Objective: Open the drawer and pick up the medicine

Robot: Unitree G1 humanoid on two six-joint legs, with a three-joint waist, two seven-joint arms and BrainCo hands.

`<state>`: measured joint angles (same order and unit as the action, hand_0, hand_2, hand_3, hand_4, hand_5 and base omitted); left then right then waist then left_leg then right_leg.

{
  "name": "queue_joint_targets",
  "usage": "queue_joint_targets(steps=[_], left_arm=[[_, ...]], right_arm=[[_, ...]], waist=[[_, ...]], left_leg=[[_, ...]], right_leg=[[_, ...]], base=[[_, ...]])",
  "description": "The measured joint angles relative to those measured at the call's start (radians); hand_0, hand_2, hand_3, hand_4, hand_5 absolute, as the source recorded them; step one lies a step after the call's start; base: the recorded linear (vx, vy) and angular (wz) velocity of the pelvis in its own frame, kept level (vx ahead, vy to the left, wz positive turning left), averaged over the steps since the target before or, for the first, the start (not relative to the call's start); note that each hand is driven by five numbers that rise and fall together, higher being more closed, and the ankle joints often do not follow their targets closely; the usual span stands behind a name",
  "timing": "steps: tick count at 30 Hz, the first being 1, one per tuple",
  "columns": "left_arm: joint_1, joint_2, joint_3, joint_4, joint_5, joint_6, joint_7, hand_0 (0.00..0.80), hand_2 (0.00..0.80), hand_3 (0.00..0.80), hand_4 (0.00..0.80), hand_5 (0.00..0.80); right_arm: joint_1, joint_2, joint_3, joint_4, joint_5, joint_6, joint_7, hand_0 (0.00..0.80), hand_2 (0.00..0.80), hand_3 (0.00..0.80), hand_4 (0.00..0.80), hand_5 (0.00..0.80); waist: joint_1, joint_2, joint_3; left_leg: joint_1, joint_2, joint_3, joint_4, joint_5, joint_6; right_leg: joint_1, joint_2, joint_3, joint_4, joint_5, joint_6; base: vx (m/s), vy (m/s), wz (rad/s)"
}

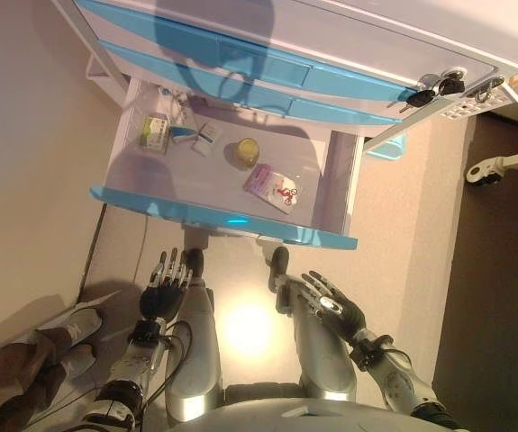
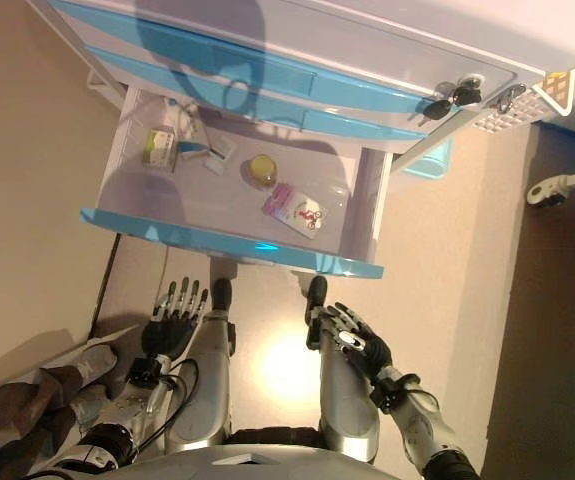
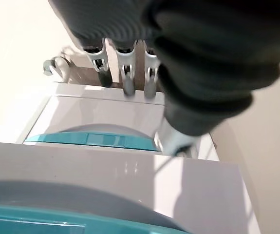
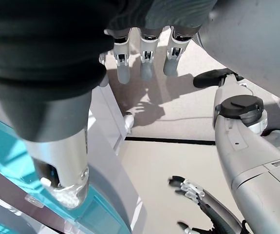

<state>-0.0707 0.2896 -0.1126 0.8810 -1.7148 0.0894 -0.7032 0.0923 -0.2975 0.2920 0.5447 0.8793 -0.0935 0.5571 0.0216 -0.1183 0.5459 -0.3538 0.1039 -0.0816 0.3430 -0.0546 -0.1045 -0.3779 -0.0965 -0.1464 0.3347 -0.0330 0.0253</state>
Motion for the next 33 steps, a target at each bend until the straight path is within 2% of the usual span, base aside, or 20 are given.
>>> queue_joint_targets(steps=[4,11,14,20,24,27,30,33], left_arm=[[-0.005,0.012,0.000,0.008,0.012,0.019,0.056,0.000,0.000,0.000,0.000,0.000],[-0.019,0.025,0.003,0.037,0.048,0.028,0.216,0.000,0.000,0.000,0.000,0.000],[-0.022,0.031,0.024,0.060,0.090,0.028,0.254,0.000,0.000,0.000,0.000,0.000],[0.001,0.039,0.070,0.095,0.272,0.011,0.290,0.000,0.000,0.000,0.000,0.000],[0.103,0.033,0.071,0.024,0.419,-0.053,0.315,0.000,0.000,0.000,0.000,0.000],[0.213,0.031,0.095,-0.055,0.489,-0.088,0.315,0.000,0.000,0.000,0.000,0.000],[0.319,0.023,0.152,-0.075,0.539,-0.098,0.307,0.000,0.000,0.000,0.000,0.000],[0.361,0.021,0.174,-0.084,0.566,-0.101,0.305,0.000,0.000,0.000,0.000,0.000]], right_arm=[[0.000,0.000,-0.004,0.000,-0.001,0.006,0.004,0.000,0.000,0.000,0.000,0.000],[0.001,-0.002,-0.007,0.001,-0.025,0.008,0.004,0.000,0.000,0.000,0.000,0.000],[0.001,-0.004,-0.027,0.005,-0.063,0.007,-0.070,0.000,0.000,0.000,0.000,0.000],[0.006,-0.033,-0.125,0.112,-0.074,0.038,-0.315,0.000,0.000,0.000,0.000,0.000],[0.090,-0.059,-0.221,0.055,-0.034,0.040,-0.426,0.000,0.000,0.000,0.000,0.000],[0.156,-0.074,-0.322,-0.007,-0.026,0.022,-0.463,0.000,0.000,0.000,0.000,0.000],[0.188,-0.083,-0.424,-0.029,-0.017,-0.027,-0.478,0.000,0.000,0.000,0.000,0.000],[0.200,-0.093,-0.524,-0.084,-0.019,-0.073,-0.496,0.000,0.000,0.000,0.000,0.000]], waist=[[-0.001,0.000,0.000],[-0.008,0.000,-0.001],[-0.017,0.001,-0.002],[-0.013,0.017,-0.010],[-0.006,0.048,-0.040],[0.006,0.070,-0.072],[0.010,0.073,-0.126],[0.025,0.073,-0.135]], left_leg=[[0.003,0.000,0.001,0.002,0.001,-0.001],[0.018,0.000,0.007,0.003,0.002,0.000],[0.035,0.001,0.008,0.002,0.001,0.000],[0.059,0.001,0.007,-0.012,0.001,0.000],[0.089,0.001,0.007,-0.043,0.004,0.003],[0.126,0.001,0.006,-0.074,0.006,0.004],[0.155,0.000,0.008,-0.112,0.009,0.004],[0.190,-0.001,0.009,-0.141,0.016,0.000]], right_leg=[[0.000,0.000,0.002,0.006,0.000,0.000],[0.006,0.000,0.011,0.014,-0.001,-0.001],[0.022,0.000,0.012,0.010,-0.002,-0.002],[0.050,0.000,0.010,-0.006,-0.002,-0.003],[0.082,0.000,0.006,-0.036,-0.001,-0.002],[0.120,0.001,0.000,-0.062,0.000,0.001],[0.151,0.001,-0.006,-0.099,-0.001,0.005],[0.186,0.001,-0.008,-0.129,0.005,0.014]], base=[[0.015,0.037,-0.01],[0.027,0.017,-0.03],[0.010,0.005,0.00],[0.029,0.000,0.01],[0.060,0.008,0.03],[0.075,0.000,0.05],[0.047,0.008,0.04],[0.056,0.039,0.03]])
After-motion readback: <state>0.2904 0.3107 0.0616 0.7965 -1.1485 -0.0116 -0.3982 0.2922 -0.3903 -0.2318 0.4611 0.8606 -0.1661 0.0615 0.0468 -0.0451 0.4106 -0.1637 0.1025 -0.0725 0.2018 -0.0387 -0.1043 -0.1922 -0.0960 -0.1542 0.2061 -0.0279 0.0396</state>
